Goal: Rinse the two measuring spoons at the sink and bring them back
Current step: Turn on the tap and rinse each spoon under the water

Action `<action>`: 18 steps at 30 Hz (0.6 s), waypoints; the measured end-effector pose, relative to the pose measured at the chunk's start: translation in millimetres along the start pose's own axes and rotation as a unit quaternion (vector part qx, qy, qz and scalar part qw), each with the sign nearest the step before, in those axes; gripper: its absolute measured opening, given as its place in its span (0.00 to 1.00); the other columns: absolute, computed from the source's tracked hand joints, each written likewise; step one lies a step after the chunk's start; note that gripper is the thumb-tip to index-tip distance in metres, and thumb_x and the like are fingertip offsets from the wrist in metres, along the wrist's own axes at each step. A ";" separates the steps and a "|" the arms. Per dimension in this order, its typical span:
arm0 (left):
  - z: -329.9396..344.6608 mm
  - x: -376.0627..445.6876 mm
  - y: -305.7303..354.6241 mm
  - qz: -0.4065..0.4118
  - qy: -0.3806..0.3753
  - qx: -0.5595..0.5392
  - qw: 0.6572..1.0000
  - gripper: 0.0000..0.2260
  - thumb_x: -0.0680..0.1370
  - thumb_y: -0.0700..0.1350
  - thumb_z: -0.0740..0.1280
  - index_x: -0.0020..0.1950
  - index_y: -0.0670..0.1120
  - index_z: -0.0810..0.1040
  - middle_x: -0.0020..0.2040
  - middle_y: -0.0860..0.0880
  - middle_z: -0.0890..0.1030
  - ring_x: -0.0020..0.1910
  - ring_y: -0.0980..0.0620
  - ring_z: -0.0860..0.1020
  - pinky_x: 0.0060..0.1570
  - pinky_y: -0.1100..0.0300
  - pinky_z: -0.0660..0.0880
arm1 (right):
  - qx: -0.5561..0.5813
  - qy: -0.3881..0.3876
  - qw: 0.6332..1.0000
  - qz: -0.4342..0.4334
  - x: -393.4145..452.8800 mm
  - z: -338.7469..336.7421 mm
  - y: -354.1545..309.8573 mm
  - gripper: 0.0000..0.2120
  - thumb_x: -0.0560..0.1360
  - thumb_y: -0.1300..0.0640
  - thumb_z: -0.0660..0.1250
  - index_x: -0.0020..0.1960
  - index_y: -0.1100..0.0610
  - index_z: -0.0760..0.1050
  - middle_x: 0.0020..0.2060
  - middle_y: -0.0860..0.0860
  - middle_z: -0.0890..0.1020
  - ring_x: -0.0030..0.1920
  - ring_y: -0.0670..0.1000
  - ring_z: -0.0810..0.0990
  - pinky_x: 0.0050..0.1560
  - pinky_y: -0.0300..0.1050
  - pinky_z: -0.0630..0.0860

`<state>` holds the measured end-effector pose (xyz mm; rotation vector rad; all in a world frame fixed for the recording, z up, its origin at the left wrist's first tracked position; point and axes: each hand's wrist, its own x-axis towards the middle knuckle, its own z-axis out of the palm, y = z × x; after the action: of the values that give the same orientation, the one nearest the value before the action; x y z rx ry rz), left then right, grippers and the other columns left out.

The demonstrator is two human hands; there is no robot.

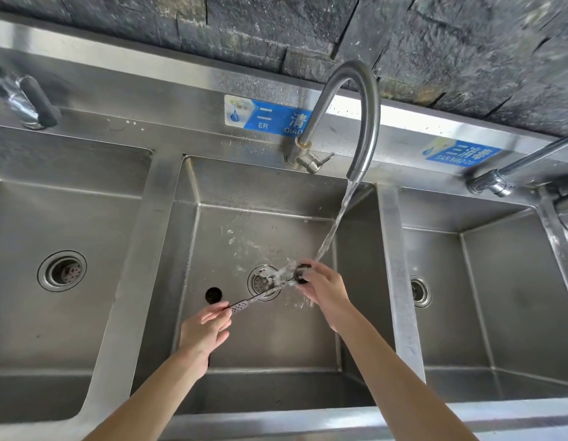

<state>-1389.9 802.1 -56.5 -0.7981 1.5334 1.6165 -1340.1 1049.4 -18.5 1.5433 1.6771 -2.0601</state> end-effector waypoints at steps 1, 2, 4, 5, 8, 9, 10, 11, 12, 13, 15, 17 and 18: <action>-0.4 -0.4 0.0 -0.001 -0.007 -0.010 1.000 0.09 0.75 0.35 0.73 0.52 0.44 0.84 0.53 0.43 0.84 0.50 0.48 0.82 0.52 0.55 0.78 | 0.042 -0.009 0.999 0.005 -2.3 -1.1 2.0 0.12 0.78 0.66 0.68 0.54 0.54 0.86 0.52 0.61 0.88 0.50 0.53 0.88 0.56 0.43 0.85; -0.9 -1.3 0.2 -0.003 -0.013 -0.028 1.000 0.10 0.75 0.32 0.72 0.53 0.43 0.84 0.54 0.42 0.83 0.52 0.47 0.82 0.55 0.54 0.77 | 0.075 -0.011 0.997 0.009 -3.7 -2.7 4.8 0.11 0.79 0.67 0.67 0.54 0.57 0.85 0.52 0.62 0.87 0.51 0.55 0.87 0.59 0.45 0.83; -1.2 -2.4 0.6 -0.005 -0.022 -0.060 0.998 0.12 0.74 0.28 0.71 0.54 0.40 0.83 0.54 0.42 0.84 0.55 0.46 0.82 0.60 0.55 0.75 | 0.119 0.005 0.993 0.020 -3.7 -6.3 10.9 0.14 0.77 0.72 0.64 0.55 0.60 0.84 0.49 0.62 0.85 0.51 0.57 0.83 0.68 0.52 0.78; -1.1 -2.0 0.7 -0.004 -0.025 -0.070 0.997 0.13 0.73 0.27 0.70 0.54 0.40 0.83 0.54 0.42 0.84 0.56 0.47 0.82 0.61 0.55 0.74 | 0.137 0.016 0.990 0.026 -3.4 -8.1 13.1 0.17 0.75 0.74 0.63 0.56 0.61 0.83 0.49 0.62 0.84 0.52 0.58 0.81 0.70 0.54 0.76; 0.9 -0.2 1.8 0.012 -0.039 -0.089 0.995 0.14 0.74 0.26 0.69 0.56 0.39 0.82 0.56 0.41 0.85 0.56 0.49 0.82 0.64 0.55 0.73 | 0.191 0.023 0.981 0.038 -2.8 -12.0 16.7 0.19 0.74 0.78 0.60 0.56 0.63 0.81 0.53 0.64 0.84 0.56 0.61 0.83 0.67 0.54 0.78; 1.7 -0.3 2.2 0.019 -0.044 -0.091 0.995 0.14 0.74 0.26 0.68 0.55 0.39 0.83 0.56 0.42 0.85 0.55 0.50 0.82 0.64 0.55 0.72 | 0.201 0.022 0.979 0.038 -2.8 -13.0 17.0 0.19 0.74 0.78 0.59 0.56 0.64 0.80 0.55 0.64 0.84 0.57 0.61 0.83 0.65 0.53 0.79; 2.8 -0.1 2.4 0.025 -0.050 -0.090 0.994 0.15 0.74 0.25 0.68 0.55 0.40 0.83 0.56 0.42 0.85 0.55 0.51 0.82 0.65 0.55 0.72 | 0.208 0.021 0.977 0.035 -2.8 -13.7 17.4 0.19 0.74 0.79 0.58 0.57 0.64 0.79 0.56 0.64 0.83 0.58 0.61 0.84 0.63 0.52 0.80; 3.5 0.2 2.0 0.031 -0.054 -0.086 0.994 0.16 0.74 0.25 0.68 0.55 0.41 0.83 0.55 0.43 0.85 0.55 0.51 0.83 0.64 0.55 0.73 | 0.215 0.020 0.976 0.032 -2.6 -14.5 17.7 0.19 0.75 0.79 0.57 0.58 0.65 0.79 0.56 0.64 0.83 0.58 0.61 0.84 0.62 0.51 0.81; 3.7 0.7 1.6 0.037 -0.057 -0.080 0.994 0.16 0.73 0.25 0.68 0.55 0.41 0.83 0.55 0.43 0.85 0.55 0.51 0.83 0.63 0.55 0.73 | 0.224 0.019 0.974 0.029 -2.5 -15.3 17.6 0.19 0.76 0.79 0.58 0.60 0.66 0.78 0.56 0.64 0.83 0.57 0.60 0.84 0.61 0.50 0.81; 4.1 1.4 1.2 0.042 -0.058 -0.073 0.995 0.16 0.73 0.26 0.69 0.56 0.41 0.83 0.55 0.43 0.86 0.55 0.50 0.83 0.62 0.55 0.74 | 0.229 0.019 0.973 0.027 -2.9 -15.5 17.1 0.17 0.77 0.78 0.59 0.61 0.66 0.78 0.55 0.64 0.84 0.56 0.59 0.85 0.60 0.49 0.83; 4.7 3.2 2.0 0.049 -0.054 -0.061 0.995 0.14 0.73 0.27 0.71 0.57 0.38 0.83 0.54 0.41 0.85 0.53 0.48 0.84 0.58 0.57 0.79 | 0.201 0.025 0.979 0.019 -2.7 -16.7 15.6 0.13 0.79 0.73 0.64 0.61 0.64 0.80 0.51 0.61 0.86 0.51 0.54 0.85 0.56 0.46 0.84; 5.9 4.9 3.7 0.061 -0.050 -0.037 0.996 0.13 0.74 0.29 0.71 0.58 0.36 0.82 0.53 0.40 0.85 0.51 0.46 0.84 0.50 0.63 0.82 | 0.125 0.042 0.991 0.011 -0.5 -18.6 14.2 0.11 0.81 0.67 0.67 0.59 0.60 0.83 0.48 0.56 0.88 0.47 0.50 0.85 0.55 0.45 0.84; 6.8 5.5 4.9 0.069 -0.049 -0.017 0.996 0.12 0.75 0.30 0.71 0.58 0.35 0.82 0.52 0.39 0.85 0.50 0.45 0.84 0.46 0.65 0.82 | 0.092 0.049 0.995 0.009 1.1 -19.5 13.7 0.10 0.81 0.65 0.67 0.59 0.58 0.84 0.48 0.55 0.88 0.46 0.50 0.86 0.55 0.45 0.83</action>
<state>-1396.5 809.5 -58.1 -0.6338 1.5239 1.7582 -1320.1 1059.4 -26.8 1.7332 1.5349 -2.2187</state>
